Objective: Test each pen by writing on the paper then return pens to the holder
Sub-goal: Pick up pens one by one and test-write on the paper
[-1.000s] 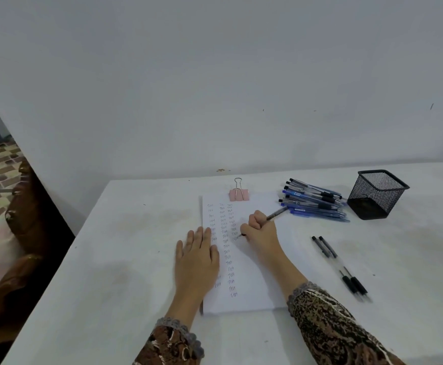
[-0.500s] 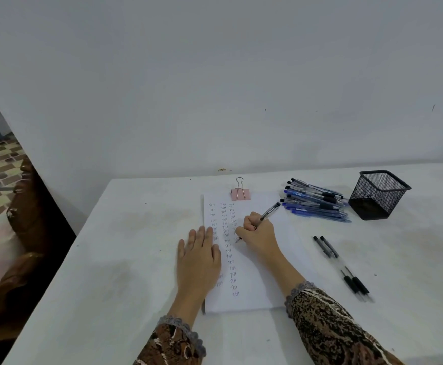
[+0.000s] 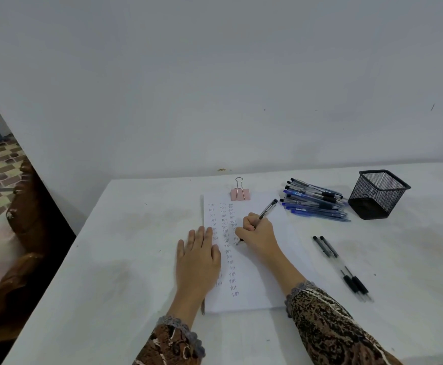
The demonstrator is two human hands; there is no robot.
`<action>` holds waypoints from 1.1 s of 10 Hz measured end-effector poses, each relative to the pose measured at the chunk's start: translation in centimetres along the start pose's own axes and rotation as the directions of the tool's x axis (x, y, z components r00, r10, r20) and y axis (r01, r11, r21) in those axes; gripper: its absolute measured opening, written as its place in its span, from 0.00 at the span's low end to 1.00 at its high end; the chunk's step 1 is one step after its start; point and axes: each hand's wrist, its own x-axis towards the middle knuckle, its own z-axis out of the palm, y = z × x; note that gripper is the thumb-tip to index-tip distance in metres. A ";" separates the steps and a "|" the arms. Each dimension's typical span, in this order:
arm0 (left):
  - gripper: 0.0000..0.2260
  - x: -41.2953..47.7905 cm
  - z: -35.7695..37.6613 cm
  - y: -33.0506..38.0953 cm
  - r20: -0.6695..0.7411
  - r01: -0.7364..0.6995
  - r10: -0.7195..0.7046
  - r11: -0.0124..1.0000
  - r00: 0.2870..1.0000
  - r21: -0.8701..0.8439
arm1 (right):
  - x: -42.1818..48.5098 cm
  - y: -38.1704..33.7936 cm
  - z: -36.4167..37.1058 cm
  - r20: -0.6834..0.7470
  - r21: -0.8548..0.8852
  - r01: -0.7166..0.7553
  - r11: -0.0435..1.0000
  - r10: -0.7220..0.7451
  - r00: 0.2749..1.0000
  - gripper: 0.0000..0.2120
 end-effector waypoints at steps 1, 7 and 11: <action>0.23 0.0 0.0 -0.1 -0.002 -0.003 0.003 1.000 1.000 0.003 | 0.0 0.1 -0.1 -0.040 0.022 0.014 1.000 -0.014 0.999 0.24; 0.23 -0.1 0.1 -0.1 0.007 -0.003 0.003 1.000 1.000 -0.002 | -0.1 0.3 -0.2 -0.052 0.011 0.038 0.999 -0.037 0.998 0.23; 0.23 0.2 -0.2 -0.3 0.034 -0.008 0.008 1.000 0.999 -0.013 | 1.2 -0.4 -2.2 0.056 0.659 -0.299 0.690 0.351 0.935 0.20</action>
